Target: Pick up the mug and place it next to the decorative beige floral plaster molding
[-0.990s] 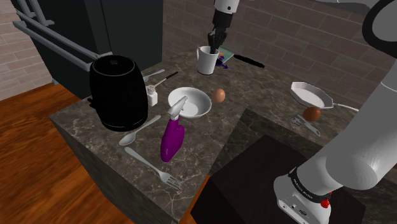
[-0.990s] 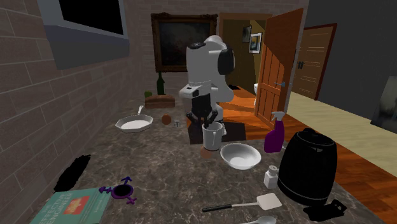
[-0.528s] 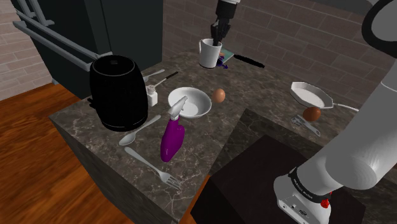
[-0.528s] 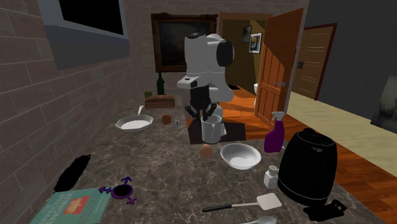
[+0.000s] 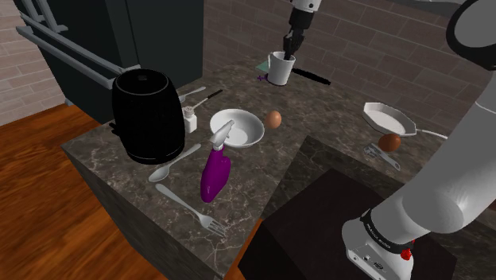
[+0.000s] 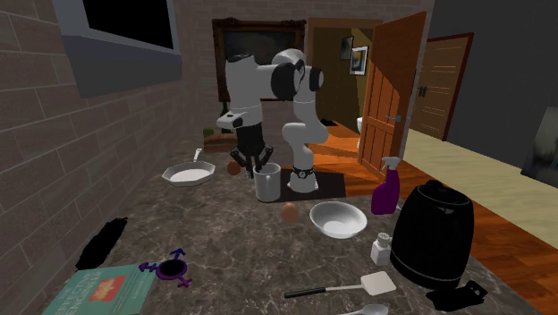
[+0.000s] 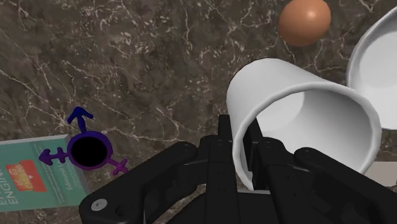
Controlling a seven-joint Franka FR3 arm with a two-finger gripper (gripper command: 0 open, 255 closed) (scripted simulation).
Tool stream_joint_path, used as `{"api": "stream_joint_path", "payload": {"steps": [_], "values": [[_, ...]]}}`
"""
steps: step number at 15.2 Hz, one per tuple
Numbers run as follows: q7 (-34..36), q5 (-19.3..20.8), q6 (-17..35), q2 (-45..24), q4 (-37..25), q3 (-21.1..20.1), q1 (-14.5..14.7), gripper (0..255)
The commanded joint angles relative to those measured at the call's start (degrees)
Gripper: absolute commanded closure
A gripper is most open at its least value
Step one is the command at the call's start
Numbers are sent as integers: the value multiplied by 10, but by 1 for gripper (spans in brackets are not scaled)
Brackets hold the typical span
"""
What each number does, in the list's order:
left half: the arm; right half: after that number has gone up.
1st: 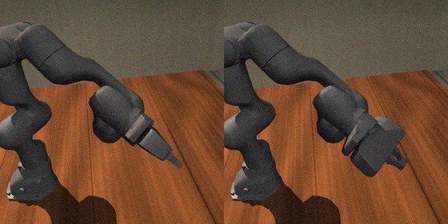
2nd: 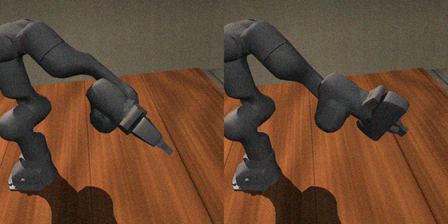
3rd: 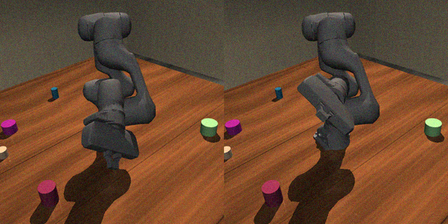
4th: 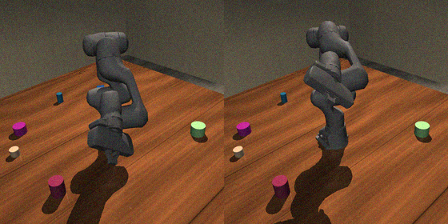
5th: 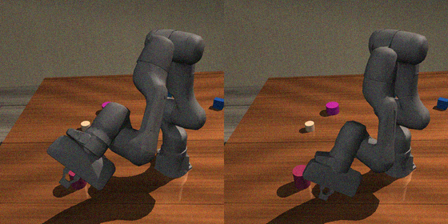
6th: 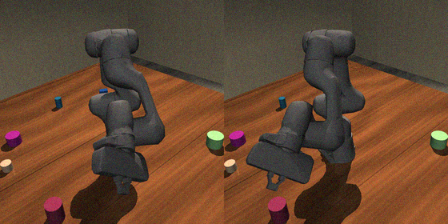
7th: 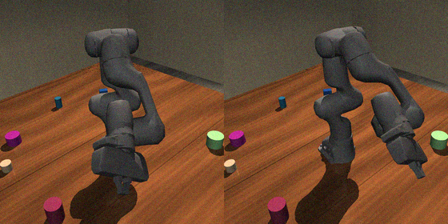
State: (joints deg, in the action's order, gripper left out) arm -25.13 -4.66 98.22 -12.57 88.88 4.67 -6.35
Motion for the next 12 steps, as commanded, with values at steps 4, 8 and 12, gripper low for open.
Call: {"api": "stream_joint_path", "payload": {"steps": [4, 8, 12], "values": [[-64, -4, 4, -23, -15, 23, -40, 255], [-113, -10, 3, -50, -39, 40, -72, 255], [-160, -17, -2, -87, -77, 55, -106, 255]]}}
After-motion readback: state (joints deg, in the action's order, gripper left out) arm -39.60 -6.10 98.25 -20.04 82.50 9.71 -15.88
